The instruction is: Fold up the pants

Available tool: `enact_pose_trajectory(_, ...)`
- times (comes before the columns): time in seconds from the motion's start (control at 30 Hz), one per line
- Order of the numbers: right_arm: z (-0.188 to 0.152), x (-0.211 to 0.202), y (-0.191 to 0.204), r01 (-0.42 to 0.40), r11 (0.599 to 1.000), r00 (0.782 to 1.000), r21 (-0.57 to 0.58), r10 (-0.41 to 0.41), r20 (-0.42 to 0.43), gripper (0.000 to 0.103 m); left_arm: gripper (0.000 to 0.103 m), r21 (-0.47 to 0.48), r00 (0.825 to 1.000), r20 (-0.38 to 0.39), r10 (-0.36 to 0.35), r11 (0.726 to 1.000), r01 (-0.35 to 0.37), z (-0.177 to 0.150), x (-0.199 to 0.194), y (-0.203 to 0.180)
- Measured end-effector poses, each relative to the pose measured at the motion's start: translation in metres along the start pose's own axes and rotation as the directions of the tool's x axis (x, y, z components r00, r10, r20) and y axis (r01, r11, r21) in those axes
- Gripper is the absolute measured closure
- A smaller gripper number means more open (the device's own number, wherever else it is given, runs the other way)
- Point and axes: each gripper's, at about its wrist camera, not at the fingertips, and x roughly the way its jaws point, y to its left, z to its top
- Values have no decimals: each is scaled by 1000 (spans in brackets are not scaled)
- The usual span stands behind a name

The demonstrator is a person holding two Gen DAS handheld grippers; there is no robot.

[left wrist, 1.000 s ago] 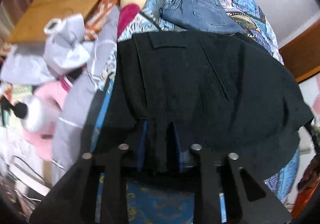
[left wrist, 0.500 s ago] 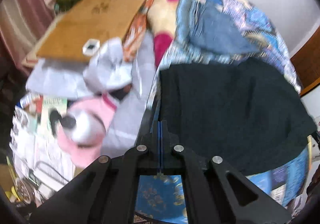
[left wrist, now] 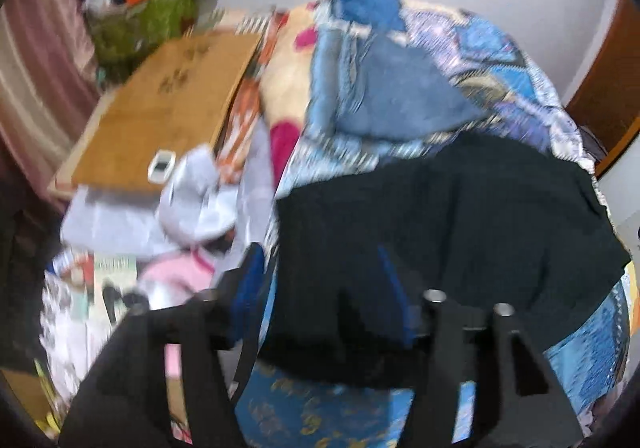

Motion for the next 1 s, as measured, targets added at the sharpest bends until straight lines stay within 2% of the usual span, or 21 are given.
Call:
enact_pose_trajectory(0.07,13,-7,-13,17,999,999,34,-18,38,45,31,31,1000,28,-14,999,13,12,-4,-16)
enact_pose_trajectory(0.17,29,-8,-30,99,994,993,44,-101,66,43,19,61,997,56,-51,997,47,27,-6,-36)
enact_pose_trajectory(0.23,39,-1,-45,137,989,988,59,-140,62,43,11,73,995,68,-69,995,63,36,-4,-50)
enact_pose_trajectory(0.33,50,18,-68,169,982,985,90,-172,32,43,7,95,992,83,-93,992,85,47,6,-69)
enact_pose_trajectory(0.6,67,88,-109,204,972,978,117,-195,-78,43,7,111,991,-3,-134,985,133,68,60,-108)
enact_pose_trajectory(0.8,87,133,-134,236,968,965,83,-223,-140,43,7,114,992,-37,-120,986,124,73,88,-115)
enact_pose_trajectory(0.93,97,165,-151,268,961,948,76,-248,-200,44,7,121,991,-60,-117,985,124,75,100,-117)
enact_pose_trajectory(0.97,98,175,-156,265,961,944,79,-242,-225,49,7,125,991,-64,-117,984,124,75,102,-117)
enact_pose_trajectory(1.0,96,183,-158,252,964,942,87,-223,-252,60,7,128,991,-67,-117,984,124,75,104,-118)
